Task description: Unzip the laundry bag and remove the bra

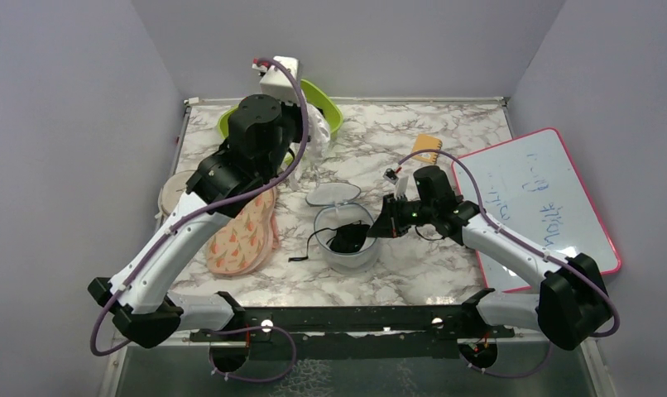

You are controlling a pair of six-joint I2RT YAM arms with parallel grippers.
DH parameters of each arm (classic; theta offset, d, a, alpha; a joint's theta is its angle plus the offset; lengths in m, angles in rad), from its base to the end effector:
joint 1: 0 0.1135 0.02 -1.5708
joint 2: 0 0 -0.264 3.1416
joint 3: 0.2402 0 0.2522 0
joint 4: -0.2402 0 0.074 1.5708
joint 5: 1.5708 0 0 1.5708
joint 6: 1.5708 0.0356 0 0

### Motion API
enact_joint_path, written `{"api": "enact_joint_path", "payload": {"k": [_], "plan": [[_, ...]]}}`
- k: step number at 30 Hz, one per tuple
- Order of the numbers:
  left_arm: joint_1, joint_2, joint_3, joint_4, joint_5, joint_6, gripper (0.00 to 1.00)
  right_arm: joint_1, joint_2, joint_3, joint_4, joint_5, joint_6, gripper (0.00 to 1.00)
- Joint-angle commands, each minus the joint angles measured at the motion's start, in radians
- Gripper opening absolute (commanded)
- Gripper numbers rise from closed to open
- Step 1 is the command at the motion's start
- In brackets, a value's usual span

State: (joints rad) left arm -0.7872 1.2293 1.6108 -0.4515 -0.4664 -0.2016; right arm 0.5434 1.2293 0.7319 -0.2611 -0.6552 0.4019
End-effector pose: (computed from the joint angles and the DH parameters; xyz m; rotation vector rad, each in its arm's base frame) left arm 0.1822 -0.1602 0.5017 0.1232 1.6419 -0.3751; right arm 0.2025 0.1477 0.2278 -0.5268 2.4021 1.2127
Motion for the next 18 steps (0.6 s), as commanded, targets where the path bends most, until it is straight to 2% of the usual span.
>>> {"api": "enact_joint_path", "payload": {"k": [1, 9, 18], "plan": [[0.129, 0.083, 0.076, -0.002, -0.021, 0.116, 0.00, 0.004, 0.015, 0.014, 0.012, 0.018, -0.028, 0.01], [0.389, 0.326, 0.246, 0.008, 0.153, 0.040, 0.00, 0.004, 0.027, 0.027, 0.008, 0.025, -0.055, 0.01], [0.494, 0.517, 0.314, 0.028, 0.181, -0.001, 0.00, 0.004, 0.049, 0.074, -0.041, 0.022, -0.105, 0.01]]}}
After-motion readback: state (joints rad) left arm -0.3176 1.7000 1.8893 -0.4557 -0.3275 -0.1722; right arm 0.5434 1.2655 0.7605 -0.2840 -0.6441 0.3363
